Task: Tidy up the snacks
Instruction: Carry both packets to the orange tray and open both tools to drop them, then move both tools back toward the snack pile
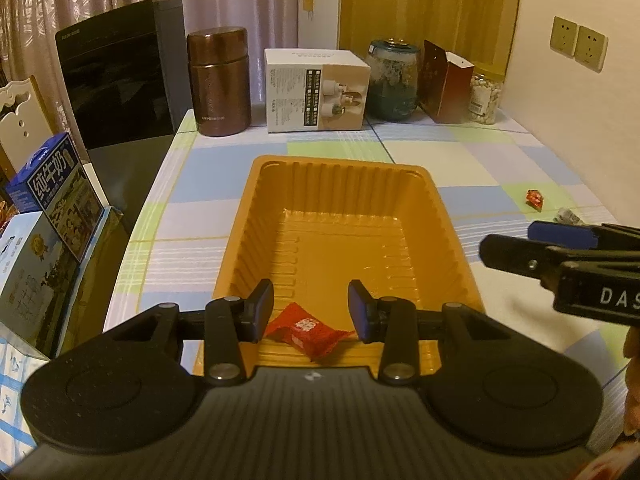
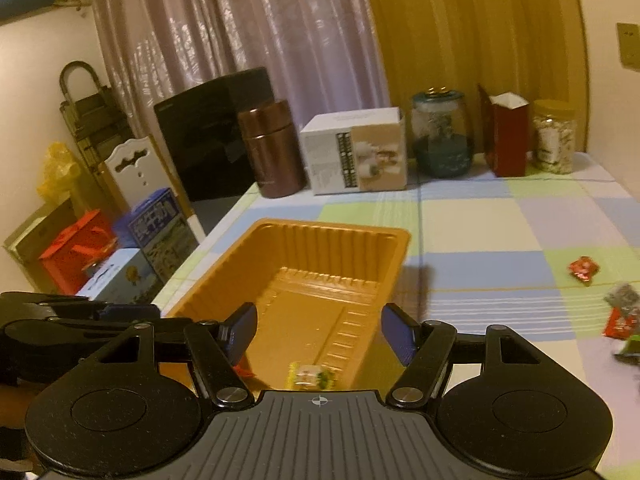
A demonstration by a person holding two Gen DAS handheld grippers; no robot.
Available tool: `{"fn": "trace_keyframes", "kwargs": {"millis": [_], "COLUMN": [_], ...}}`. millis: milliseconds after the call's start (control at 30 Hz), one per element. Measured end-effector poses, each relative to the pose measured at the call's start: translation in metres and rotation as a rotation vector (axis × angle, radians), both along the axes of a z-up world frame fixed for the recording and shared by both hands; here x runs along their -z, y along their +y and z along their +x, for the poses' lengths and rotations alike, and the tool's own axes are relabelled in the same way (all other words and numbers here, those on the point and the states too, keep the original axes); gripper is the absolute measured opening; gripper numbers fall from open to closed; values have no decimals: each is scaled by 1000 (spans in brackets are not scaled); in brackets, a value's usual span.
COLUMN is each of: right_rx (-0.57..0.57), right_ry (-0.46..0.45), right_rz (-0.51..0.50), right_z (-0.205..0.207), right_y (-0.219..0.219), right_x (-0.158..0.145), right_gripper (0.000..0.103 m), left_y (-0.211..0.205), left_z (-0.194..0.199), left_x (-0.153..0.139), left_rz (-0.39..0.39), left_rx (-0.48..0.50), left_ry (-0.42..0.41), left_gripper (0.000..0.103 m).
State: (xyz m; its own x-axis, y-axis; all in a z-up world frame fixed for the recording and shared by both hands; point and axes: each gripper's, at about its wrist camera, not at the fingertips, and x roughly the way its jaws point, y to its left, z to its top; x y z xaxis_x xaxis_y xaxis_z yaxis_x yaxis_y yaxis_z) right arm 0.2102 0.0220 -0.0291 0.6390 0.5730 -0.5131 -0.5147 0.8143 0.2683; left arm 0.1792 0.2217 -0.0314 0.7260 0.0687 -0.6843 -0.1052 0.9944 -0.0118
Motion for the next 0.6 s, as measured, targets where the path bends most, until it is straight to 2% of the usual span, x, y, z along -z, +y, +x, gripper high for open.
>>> {"fn": "trace_keyframes", "kwargs": {"millis": [367, 600], "right_rx": [118, 202], "right_ry": [-33, -46], "right_rz": [-47, -65], "right_z": [-29, -52], "right_y": [-58, -103], "right_x": [-14, -24], "right_gripper": [69, 69], "left_y": [-40, -79], "left_z": [-12, -24], "left_x": [-20, -31], "left_rz": [-37, -67], "left_rx": [31, 56], "left_ry": [-38, -62], "left_gripper": [39, 44]}}
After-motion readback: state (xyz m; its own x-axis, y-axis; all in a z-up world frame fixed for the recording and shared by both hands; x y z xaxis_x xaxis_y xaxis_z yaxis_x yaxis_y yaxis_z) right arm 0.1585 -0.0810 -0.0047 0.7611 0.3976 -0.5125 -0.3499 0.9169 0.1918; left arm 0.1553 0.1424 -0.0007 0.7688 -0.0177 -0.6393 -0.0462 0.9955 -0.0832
